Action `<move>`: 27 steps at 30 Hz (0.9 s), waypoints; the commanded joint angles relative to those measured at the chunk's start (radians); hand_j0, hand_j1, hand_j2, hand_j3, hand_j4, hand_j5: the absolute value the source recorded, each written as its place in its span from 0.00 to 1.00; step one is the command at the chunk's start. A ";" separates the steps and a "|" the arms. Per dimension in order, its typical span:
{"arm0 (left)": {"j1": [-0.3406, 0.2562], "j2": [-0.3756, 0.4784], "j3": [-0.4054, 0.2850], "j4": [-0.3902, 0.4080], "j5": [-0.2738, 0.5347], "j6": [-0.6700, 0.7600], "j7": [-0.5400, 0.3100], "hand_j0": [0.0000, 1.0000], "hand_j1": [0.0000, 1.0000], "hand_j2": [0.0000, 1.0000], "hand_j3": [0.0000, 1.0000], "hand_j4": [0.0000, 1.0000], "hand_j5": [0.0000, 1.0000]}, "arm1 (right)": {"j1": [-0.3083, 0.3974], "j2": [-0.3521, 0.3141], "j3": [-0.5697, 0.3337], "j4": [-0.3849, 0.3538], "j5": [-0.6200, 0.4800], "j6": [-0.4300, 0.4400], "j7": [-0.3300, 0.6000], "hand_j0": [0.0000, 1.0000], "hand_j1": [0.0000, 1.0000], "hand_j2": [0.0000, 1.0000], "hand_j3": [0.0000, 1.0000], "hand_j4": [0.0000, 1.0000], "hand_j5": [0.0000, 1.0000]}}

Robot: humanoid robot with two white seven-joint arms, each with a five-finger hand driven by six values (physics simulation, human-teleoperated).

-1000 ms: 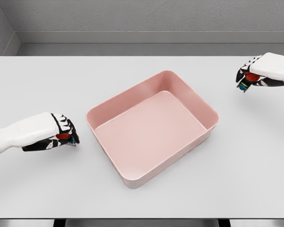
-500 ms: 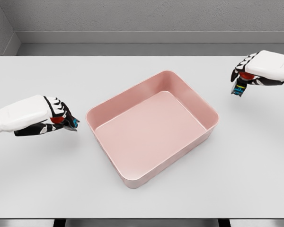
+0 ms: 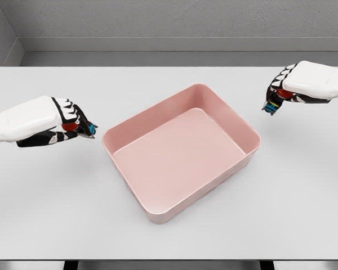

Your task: Put the industrial switch in the basket with both arms

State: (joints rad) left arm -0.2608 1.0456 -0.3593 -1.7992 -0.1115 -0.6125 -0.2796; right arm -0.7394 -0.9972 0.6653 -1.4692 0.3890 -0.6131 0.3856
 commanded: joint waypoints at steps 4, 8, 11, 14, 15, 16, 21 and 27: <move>-0.058 -0.048 -0.047 0.000 0.006 0.002 -0.001 0.52 0.52 0.52 0.52 0.52 0.52 | 0.002 -0.011 -0.012 -0.043 -0.005 0.002 -0.001 0.53 0.53 0.53 0.53 0.53 0.53; -0.107 -0.084 -0.087 0.000 0.003 0.002 -0.001 0.52 0.52 0.52 0.52 0.52 0.52 | 0.002 -0.023 -0.013 -0.100 -0.007 0.002 0.001 0.53 0.53 0.53 0.53 0.53 0.53; -0.156 -0.121 -0.147 0.000 0.000 0.002 -0.004 0.52 0.52 0.52 0.52 0.52 0.52 | 0.002 -0.021 -0.013 -0.114 -0.007 0.002 0.001 0.53 0.53 0.53 0.53 0.53 0.53; -0.184 -0.151 -0.168 -0.002 0.001 0.002 -0.016 0.52 0.52 0.52 0.52 0.52 0.52 | 0.002 -0.017 -0.012 -0.138 -0.009 0.002 0.003 0.53 0.53 0.53 0.53 0.53 0.53; -0.201 -0.159 -0.190 -0.002 0.001 0.002 -0.016 0.52 0.52 0.52 0.52 0.52 0.52 | 0.002 -0.018 -0.012 -0.152 -0.009 0.002 0.003 0.53 0.53 0.53 0.53 0.53 0.53; -0.209 -0.173 -0.196 -0.002 0.000 0.002 -0.016 0.52 0.52 0.52 0.52 0.52 0.52 | 0.002 -0.017 -0.012 -0.154 -0.009 0.002 0.003 0.53 0.53 0.53 0.53 0.53 0.53; -0.331 -0.252 -0.317 -0.002 0.000 0.002 -0.016 0.51 0.51 0.51 0.51 0.51 0.51 | 0.003 -0.014 -0.013 -0.189 -0.010 0.002 0.003 0.53 0.53 0.53 0.53 0.53 0.53; -0.410 -0.297 -0.362 0.000 0.006 0.002 -0.021 0.90 0.90 0.90 0.90 0.90 0.90 | 0.005 -0.011 -0.010 -0.233 -0.012 0.002 0.003 0.53 0.53 0.53 0.53 0.53 0.53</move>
State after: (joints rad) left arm -0.6688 0.7544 -0.7103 -1.7996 -0.1157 -0.6125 -0.3016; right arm -0.7348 -1.0094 0.6555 -1.6903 0.3835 -0.6130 0.3886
